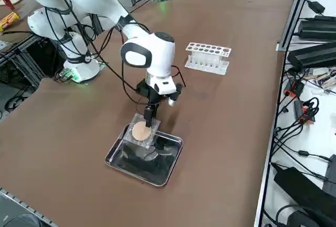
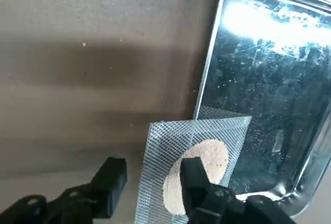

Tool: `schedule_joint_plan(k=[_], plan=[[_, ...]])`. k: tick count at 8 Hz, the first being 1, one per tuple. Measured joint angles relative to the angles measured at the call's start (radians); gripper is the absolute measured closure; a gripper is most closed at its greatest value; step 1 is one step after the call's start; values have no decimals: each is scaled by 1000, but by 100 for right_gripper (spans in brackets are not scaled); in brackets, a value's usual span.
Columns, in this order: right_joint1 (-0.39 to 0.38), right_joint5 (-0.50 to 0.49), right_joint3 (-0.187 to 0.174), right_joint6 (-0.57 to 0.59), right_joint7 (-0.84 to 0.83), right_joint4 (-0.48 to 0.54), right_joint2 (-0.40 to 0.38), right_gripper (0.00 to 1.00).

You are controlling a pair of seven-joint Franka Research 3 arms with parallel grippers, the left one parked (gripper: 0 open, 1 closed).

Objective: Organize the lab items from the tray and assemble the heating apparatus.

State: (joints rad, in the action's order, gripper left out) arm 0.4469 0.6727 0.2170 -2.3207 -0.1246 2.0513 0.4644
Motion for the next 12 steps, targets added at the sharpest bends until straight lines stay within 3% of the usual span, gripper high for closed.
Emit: schedule_joint_plan(k=[2,7,12], plan=[[-7,0,0,14,0,0,0,45],[-12,0,0,30,0,-1,1,55],[-14,20,0,72,0,-17,2,52]])
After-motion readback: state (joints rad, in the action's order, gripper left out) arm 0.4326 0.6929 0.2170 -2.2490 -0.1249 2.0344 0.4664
